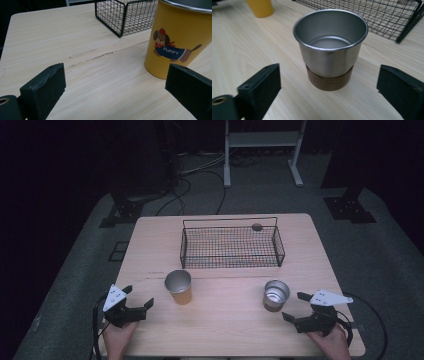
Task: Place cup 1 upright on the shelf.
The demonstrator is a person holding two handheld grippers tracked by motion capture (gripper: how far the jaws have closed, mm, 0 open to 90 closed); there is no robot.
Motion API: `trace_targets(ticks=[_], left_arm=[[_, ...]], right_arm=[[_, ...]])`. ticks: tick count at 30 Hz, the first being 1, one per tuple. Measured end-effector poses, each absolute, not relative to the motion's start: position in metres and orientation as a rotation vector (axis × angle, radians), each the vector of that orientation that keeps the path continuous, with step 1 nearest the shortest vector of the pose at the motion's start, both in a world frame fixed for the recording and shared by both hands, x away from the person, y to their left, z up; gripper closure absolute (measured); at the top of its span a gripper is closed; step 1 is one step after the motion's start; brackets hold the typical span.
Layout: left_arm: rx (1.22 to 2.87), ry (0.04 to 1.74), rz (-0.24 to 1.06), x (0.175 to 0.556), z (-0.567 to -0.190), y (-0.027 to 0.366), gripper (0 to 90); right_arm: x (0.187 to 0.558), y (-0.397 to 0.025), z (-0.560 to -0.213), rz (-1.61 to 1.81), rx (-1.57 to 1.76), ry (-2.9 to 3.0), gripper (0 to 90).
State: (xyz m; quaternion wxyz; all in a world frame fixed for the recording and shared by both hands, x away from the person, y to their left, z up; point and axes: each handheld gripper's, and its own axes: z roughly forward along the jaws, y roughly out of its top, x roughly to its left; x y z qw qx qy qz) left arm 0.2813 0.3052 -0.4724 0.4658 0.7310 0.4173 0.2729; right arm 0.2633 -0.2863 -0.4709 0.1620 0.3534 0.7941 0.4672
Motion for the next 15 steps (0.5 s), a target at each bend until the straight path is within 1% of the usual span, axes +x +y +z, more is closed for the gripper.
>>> trace_targets(ticks=[15], left_arm=[[1.804, 1.019, 0.665, 0.282, -0.473, 0.303, 2.0]], right_arm=[[0.281, -0.271, -0.472, 1.300, 1.022, 2.286, 2.1]])
